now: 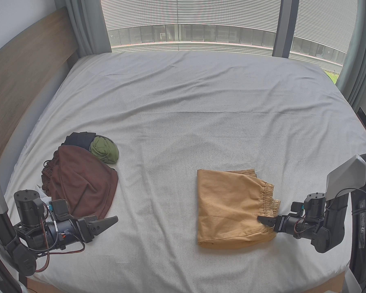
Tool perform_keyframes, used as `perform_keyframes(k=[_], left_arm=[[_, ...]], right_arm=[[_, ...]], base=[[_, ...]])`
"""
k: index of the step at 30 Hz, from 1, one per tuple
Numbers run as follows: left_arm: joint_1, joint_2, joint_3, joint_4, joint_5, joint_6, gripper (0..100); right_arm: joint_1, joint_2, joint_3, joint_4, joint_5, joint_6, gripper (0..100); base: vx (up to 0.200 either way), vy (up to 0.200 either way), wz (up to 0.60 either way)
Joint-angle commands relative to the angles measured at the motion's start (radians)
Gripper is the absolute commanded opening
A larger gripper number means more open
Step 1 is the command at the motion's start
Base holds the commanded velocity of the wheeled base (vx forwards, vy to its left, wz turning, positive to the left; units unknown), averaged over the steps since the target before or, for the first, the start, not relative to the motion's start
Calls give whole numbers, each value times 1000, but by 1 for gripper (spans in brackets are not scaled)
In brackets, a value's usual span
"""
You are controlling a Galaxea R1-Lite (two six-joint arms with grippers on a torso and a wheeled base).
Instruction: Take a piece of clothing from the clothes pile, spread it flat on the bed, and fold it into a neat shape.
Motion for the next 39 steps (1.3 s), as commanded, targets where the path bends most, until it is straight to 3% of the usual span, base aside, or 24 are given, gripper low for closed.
perform_keyframes(k=[1,14,29,30,39], left_arm=[[0,3,18,0,-1,0,100],[0,3,18,0,1,0,100],[1,3,18,-2,1,0,100],[1,3,18,-2,1,0,100],[1,3,18,-2,1,0,100]], right_arm=[[18,19,13,6,7,4,100],[96,-12,32,-2,75,152,100],[93,-8,8,-2,70,153,100],[93,-6,8,-2,70,153,0],[96,-8,9,-2,72,152,0]], base=[[0,0,0],[0,0,0],[0,0,0],[0,0,0],[0,0,0]])
